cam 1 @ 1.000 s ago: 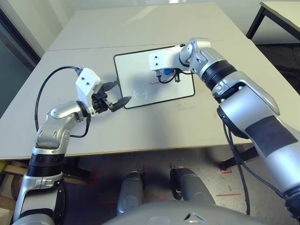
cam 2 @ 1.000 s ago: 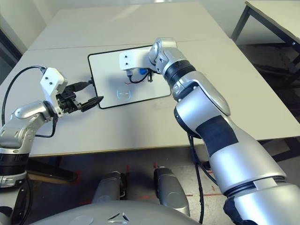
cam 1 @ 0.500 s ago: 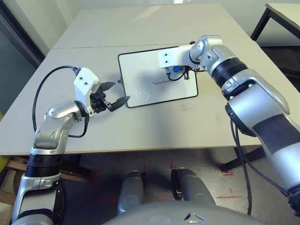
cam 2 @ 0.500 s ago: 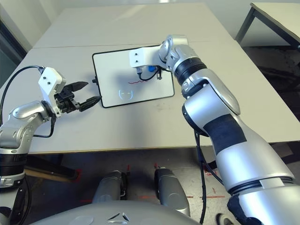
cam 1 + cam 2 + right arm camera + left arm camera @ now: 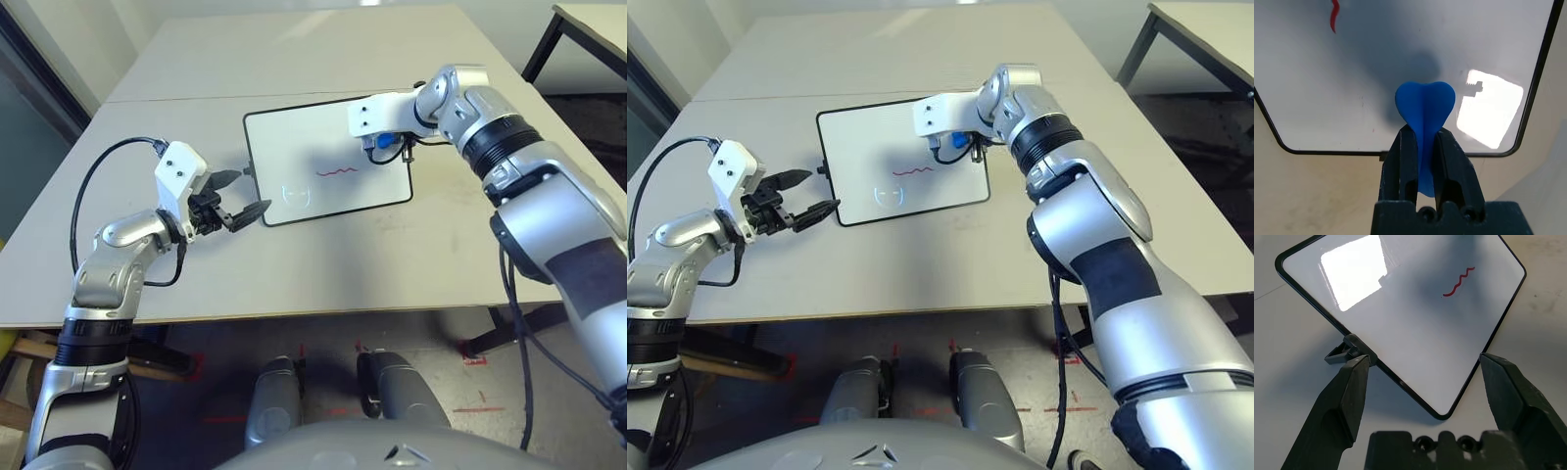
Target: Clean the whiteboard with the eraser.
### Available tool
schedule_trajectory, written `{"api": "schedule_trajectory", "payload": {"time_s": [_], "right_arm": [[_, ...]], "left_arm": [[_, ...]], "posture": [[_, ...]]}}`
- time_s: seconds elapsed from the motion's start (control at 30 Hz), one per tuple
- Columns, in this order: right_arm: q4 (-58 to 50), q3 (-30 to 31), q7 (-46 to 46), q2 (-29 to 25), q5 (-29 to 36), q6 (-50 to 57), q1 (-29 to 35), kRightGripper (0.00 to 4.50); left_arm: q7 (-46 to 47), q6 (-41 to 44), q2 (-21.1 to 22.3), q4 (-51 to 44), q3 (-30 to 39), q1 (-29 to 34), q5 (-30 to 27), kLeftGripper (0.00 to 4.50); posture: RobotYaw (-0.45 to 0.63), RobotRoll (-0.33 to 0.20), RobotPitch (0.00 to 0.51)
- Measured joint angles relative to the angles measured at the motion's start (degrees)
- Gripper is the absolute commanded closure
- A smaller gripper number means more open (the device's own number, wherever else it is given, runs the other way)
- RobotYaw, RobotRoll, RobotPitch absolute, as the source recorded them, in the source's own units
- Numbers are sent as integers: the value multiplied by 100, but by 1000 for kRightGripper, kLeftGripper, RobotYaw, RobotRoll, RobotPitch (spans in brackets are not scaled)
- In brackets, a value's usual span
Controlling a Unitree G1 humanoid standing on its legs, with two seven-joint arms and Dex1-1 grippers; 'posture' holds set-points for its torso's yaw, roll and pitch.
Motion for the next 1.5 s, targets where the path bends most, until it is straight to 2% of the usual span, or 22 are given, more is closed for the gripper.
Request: {"api": "schedule_trajectory", "payload": {"time_s": [0.17, 0.3, 0.73, 1.5], "right_arm": [[-948, 1, 244, -58, -1, 497, 528, 4282], [-1242, 3, 245, -57, -15, 734, 607, 4282], [-1361, 186, 82, 9, -141, 994, 961, 4282], [-1077, 212, -192, 526, -128, 1140, 915, 4284]], "left_arm": [[-67, -53, 15, 69, -5, -10, 45, 0], [-114, -86, 16, 224, -11, -39, 72, 0], [-196, -160, 18, 227, -62, -123, 182, 0], [-87, -122, -43, 163, -122, -100, 184, 0]], "posture": [[-53, 0, 72], [-55, 0, 69], [-54, 0, 69], [-30, 0, 68]]}}
